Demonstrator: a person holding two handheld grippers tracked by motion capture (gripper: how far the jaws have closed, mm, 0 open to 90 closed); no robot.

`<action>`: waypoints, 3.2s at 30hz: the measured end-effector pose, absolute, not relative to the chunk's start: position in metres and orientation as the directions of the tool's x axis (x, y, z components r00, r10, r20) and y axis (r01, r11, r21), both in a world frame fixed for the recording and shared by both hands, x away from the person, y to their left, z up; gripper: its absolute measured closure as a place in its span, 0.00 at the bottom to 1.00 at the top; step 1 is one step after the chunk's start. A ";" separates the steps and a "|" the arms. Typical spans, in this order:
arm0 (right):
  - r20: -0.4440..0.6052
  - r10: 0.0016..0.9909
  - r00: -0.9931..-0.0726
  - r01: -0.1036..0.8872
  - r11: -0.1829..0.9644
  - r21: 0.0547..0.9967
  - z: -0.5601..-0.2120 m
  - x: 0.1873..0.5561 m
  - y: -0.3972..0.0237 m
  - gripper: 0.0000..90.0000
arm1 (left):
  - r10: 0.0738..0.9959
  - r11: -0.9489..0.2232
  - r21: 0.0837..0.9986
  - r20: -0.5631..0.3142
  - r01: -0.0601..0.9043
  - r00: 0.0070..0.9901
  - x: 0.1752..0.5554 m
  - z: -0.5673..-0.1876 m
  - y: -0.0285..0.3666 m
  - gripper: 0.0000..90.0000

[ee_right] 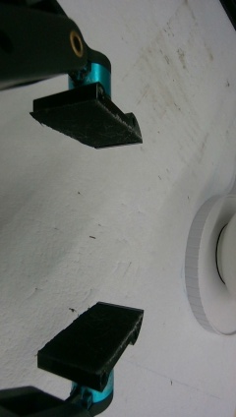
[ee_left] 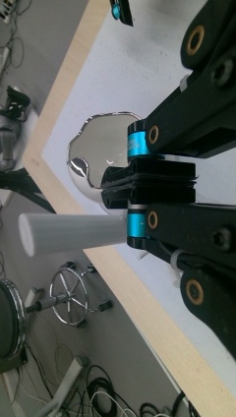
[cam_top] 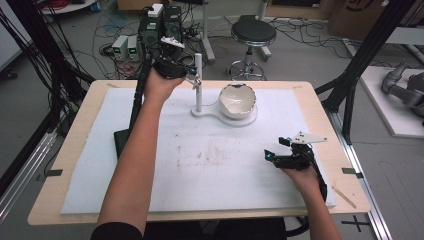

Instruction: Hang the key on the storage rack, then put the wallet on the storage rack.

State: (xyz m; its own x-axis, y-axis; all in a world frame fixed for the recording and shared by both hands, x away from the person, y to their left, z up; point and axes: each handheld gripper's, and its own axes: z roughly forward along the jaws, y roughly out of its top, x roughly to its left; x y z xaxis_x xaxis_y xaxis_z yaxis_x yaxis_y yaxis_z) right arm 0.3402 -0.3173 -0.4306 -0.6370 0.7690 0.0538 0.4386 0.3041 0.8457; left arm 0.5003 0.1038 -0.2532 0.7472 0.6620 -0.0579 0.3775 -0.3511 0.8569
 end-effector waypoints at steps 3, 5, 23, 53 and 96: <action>0.055 0.772 -0.634 0.440 0.301 0.846 -0.430 0.340 -0.317 0.20 | 0.660 -0.342 0.859 -0.069 0.381 0.748 0.498 -0.252 0.108 0.90; 0.052 0.770 -0.636 0.439 0.305 0.845 -0.431 0.340 -0.317 0.20 | 0.663 -0.338 0.861 -0.069 0.381 0.746 0.494 -0.251 0.112 0.79; 0.046 0.770 -0.637 0.439 0.313 0.842 -0.431 0.340 -0.316 0.20 | 0.618 -0.283 0.860 -0.174 0.423 0.767 0.417 -0.307 0.183 0.41; 0.058 0.790 -0.611 0.462 0.296 0.836 -0.434 0.345 -0.319 0.20 | 0.544 -0.280 0.892 -0.159 0.356 0.824 0.324 -0.373 0.207 0.12; 0.035 0.792 -0.609 0.460 0.317 0.830 -0.435 0.347 -0.315 0.20 | 0.878 -0.035 0.740 -0.298 0.672 0.375 0.318 -0.450 0.300 0.25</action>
State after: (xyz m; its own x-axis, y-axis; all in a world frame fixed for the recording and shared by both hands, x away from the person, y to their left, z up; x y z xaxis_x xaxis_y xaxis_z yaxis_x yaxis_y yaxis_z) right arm 0.3473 -0.3154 -0.4353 -0.6092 0.7922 0.0349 0.4596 0.3169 0.8297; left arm 0.3183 0.3002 -0.4501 0.3748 0.8779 -0.2981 0.6716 -0.0355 0.7400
